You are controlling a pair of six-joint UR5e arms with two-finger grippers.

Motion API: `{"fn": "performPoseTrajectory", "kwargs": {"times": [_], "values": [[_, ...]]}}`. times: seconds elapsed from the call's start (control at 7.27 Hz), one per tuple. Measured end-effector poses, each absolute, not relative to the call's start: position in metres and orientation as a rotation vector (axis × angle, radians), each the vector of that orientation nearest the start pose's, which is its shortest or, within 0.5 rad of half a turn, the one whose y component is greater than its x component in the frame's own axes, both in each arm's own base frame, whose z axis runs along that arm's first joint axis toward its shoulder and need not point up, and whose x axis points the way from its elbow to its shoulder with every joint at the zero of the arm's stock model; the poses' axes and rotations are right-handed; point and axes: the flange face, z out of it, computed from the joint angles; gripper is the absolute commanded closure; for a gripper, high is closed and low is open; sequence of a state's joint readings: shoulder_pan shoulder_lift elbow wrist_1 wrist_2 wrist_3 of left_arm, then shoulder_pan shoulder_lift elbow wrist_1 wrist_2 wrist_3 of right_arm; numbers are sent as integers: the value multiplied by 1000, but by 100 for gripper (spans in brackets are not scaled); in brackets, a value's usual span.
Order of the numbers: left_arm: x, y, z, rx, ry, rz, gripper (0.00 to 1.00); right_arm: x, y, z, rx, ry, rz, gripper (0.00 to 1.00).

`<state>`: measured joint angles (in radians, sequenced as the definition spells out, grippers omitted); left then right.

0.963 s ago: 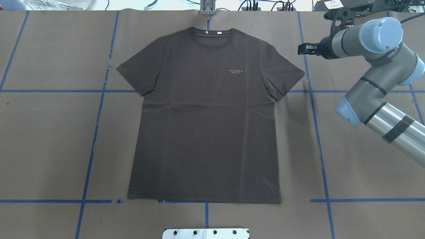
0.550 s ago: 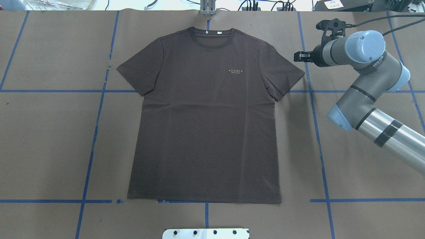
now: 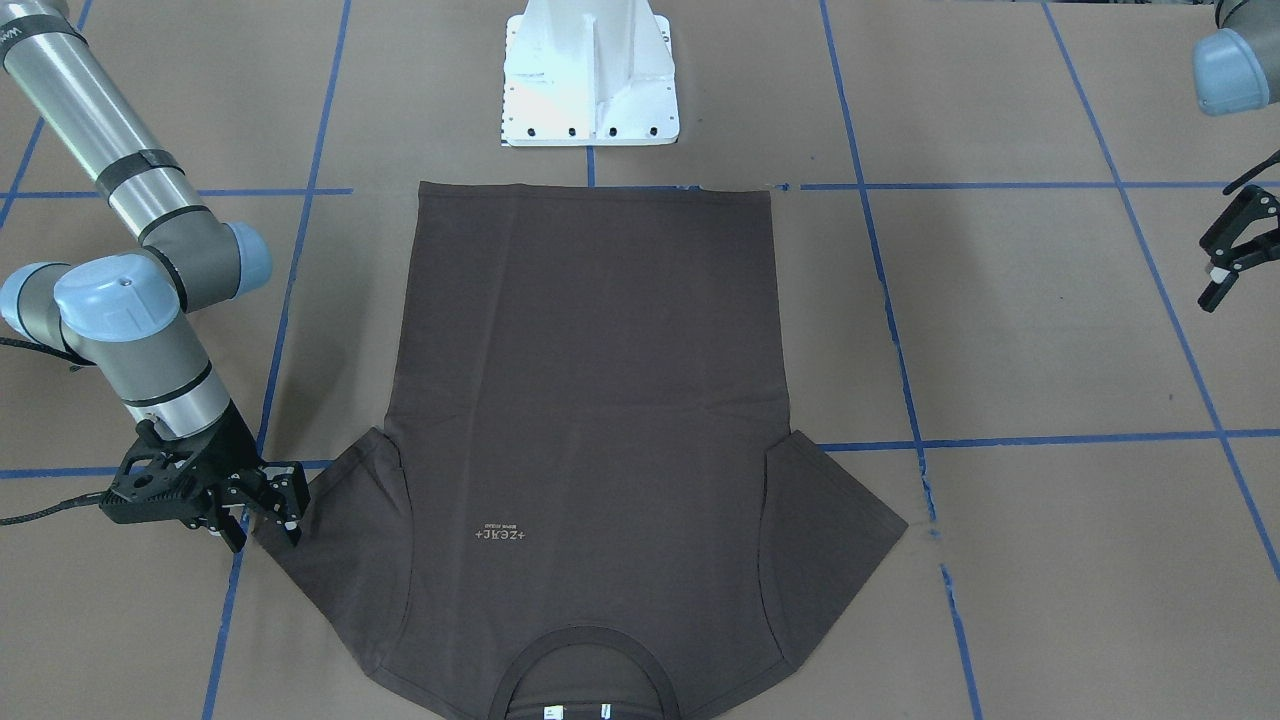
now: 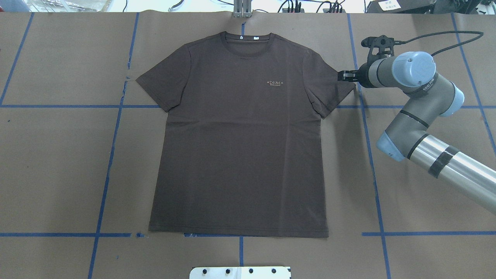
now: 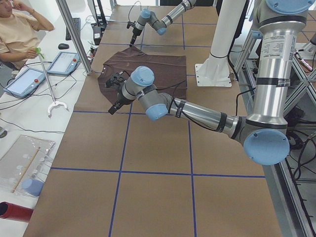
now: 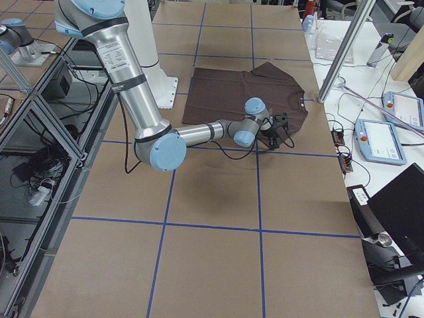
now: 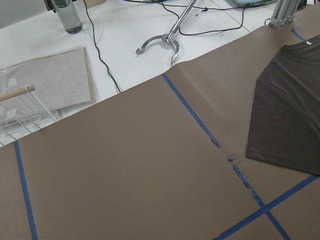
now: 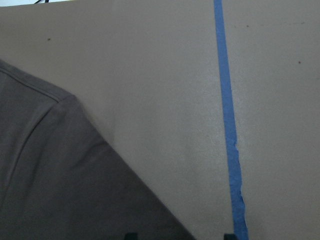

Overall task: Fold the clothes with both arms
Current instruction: 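Move the right gripper down to the sleeve nearest it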

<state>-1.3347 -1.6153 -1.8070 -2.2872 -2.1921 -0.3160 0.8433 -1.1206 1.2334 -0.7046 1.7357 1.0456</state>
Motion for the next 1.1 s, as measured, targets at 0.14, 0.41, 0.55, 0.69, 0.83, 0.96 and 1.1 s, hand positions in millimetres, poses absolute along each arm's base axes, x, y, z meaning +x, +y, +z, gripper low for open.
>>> {"fn": "performPoseTrajectory", "kwargs": {"times": [0.14,0.41,0.55,0.69,0.83,0.96,1.1], "values": [[48,-521,439,770,808,238,0,-389,-608,475,499,-851,210,36],[48,-520,441,767,808,238,0,-390,-606,480,494,-844,210,37],[49,-520,441,766,807,239,0,-391,-605,482,491,-842,209,37],[49,-520,442,765,807,239,0,-391,-605,483,491,-841,208,40],[48,-520,442,765,807,238,0,-391,-605,485,489,-839,207,57],[49,-520,442,764,806,238,0,-392,-605,486,486,-837,208,90],[49,-520,442,764,806,238,0,-392,-605,486,486,-836,208,100]]}}
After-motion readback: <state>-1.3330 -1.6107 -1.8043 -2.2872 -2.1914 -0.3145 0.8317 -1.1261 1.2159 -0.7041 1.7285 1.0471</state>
